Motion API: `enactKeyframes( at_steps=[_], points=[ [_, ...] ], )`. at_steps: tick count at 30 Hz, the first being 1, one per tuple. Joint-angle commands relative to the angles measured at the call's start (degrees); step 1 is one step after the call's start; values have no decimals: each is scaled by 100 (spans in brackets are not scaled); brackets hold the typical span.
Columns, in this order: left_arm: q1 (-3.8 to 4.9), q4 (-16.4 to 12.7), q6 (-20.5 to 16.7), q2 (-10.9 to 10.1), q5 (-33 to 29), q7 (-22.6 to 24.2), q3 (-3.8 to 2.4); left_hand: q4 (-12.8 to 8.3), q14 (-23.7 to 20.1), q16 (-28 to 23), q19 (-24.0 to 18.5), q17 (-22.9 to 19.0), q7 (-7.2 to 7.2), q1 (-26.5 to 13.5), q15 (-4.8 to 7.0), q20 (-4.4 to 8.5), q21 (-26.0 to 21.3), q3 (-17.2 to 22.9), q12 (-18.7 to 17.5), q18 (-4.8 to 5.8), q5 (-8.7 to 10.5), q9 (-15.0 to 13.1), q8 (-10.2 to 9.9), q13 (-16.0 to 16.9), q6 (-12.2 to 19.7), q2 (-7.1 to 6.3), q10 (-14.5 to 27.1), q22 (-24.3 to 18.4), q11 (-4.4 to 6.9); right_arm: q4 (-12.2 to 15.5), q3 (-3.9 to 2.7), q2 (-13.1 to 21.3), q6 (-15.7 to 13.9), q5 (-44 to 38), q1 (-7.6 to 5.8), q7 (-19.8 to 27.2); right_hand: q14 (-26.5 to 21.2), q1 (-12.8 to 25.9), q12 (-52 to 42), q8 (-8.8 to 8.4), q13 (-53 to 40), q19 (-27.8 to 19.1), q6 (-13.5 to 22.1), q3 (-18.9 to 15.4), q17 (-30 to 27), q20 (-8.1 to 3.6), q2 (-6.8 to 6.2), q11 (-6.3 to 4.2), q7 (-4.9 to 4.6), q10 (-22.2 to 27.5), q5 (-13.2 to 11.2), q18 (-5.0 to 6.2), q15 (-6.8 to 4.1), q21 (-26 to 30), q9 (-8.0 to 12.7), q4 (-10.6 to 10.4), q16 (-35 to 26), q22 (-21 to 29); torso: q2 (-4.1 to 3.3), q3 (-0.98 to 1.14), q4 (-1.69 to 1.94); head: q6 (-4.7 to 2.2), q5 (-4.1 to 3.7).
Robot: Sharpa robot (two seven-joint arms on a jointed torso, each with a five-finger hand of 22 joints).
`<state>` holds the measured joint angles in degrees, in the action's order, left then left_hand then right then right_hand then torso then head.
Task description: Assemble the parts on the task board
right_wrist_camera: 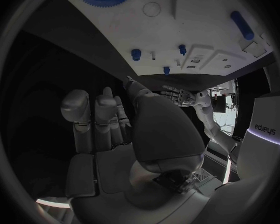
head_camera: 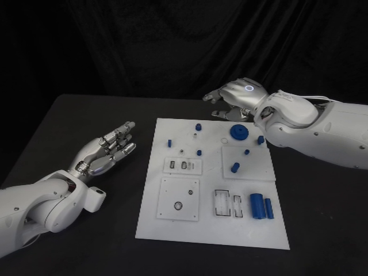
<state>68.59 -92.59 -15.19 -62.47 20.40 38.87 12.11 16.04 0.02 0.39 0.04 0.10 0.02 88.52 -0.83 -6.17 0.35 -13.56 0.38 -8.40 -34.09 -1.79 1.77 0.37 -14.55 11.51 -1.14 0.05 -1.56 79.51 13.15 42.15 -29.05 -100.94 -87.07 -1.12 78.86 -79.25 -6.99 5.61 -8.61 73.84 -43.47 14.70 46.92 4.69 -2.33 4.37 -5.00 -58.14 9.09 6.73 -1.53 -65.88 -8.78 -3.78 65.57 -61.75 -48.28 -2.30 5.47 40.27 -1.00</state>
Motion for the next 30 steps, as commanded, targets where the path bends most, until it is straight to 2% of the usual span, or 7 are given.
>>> enactKeyframes(
  at_steps=[1,7,9,11,18,24,30],
  points=[
    [17,-28,52,-3,20,1083,-2,2,-2,-39,-4,-10,29,65,-28,-39,-35,47,-8,-108,-29,2,-2,-6,13,2,-8,-5,-37,219,19,250,-30,-13,-27,-109,-132,-44,-133,107,-172,-130,-434,103,-373,-44,-26,-80,-32,-417,18,62,-67,235,-49,-79,-287,191,5,1,-15,-9,2],
    [17,-26,62,0,20,1068,-1,2,-2,-39,-4,-10,45,65,-36,-48,-35,51,-8,-108,-32,0,0,-6,5,6,-8,-5,-38,469,76,739,467,244,-33,-219,-371,-110,-2713,-179,-2361,-437,-652,23,-1318,-218,-161,-355,-5,-217,-73,153,-195,1105,69,-196,-1243,804,3,3,-5,-5,-15],
    [17,-20,72,10,20,1064,-1,3,-2,-39,-4,-10,50,65,-39,-53,-35,53,-9,-108,-34,0,0,-6,4,8,-6,-5,-40,523,87,869,672,319,-9,-347,-132,-5,-4554,-184,-4027,-236,-562,-32,-383,-168,-139,-403,-1,21,-186,134,-166,946,113,-375,-621,542,5,1,-6,4,-13],
    [17,-15,88,20,20,1059,0,4,-2,-39,-4,-10,55,64,-44,-59,-35,56,-9,-109,-35,-1,1,-7,-1,11,-6,-5,-44,568,94,983,894,370,30,-562,203,238,-6585,-195,-6071,5,-377,-250,1273,-161,-204,-463,18,-1165,-361,24,-167,474,151,-541,515,10,7,-3,-10,17,-6],
    [17,-9,117,34,20,1040,3,5,-2,-39,-4,-10,72,67,-75,-97,-35,69,-9,-113,-38,-4,5,-7,-16,23,-5,-5,-68,562,103,1127,1246,430,163,-941,821,613,-8301,-176,-8139,544,-375,-563,3419,-196,-137,-456,25,-3186,-378,-177,-202,-564,97,-737,1900,-1073,-7,2,-20,50,20],
    [17,8,136,51,20,1029,4,5,-2,-39,-4,-10,78,68,-82,-109,-35,73,-8,-113,-39,-4,6,-6,-20,26,-5,-5,-70,520,104,1110,1354,441,216,-1005,1114,704,-8301,-166,-8139,1186,-468,-652,4308,-210,-76,-448,0,-3186,-372,-458,-213,-1716,42,-781,2443,-2171,-19,9,14,69,-9],
    [17,13,145,54,20,1022,5,4,-2,-39,-4,-10,84,69,-94,-123,-35,78,-8,-117,-42,-5,7,-6,-25,29,-5,-5,-78,450,105,1054,1412,444,231,-1016,1114,719,-8301,-184,-8139,1228,-442,-652,4308,-221,-19,-490,57,-3186,-202,-480,-240,-1820,34,-771,2443,-2278,-20,10,11,93,-9]
  ],
)
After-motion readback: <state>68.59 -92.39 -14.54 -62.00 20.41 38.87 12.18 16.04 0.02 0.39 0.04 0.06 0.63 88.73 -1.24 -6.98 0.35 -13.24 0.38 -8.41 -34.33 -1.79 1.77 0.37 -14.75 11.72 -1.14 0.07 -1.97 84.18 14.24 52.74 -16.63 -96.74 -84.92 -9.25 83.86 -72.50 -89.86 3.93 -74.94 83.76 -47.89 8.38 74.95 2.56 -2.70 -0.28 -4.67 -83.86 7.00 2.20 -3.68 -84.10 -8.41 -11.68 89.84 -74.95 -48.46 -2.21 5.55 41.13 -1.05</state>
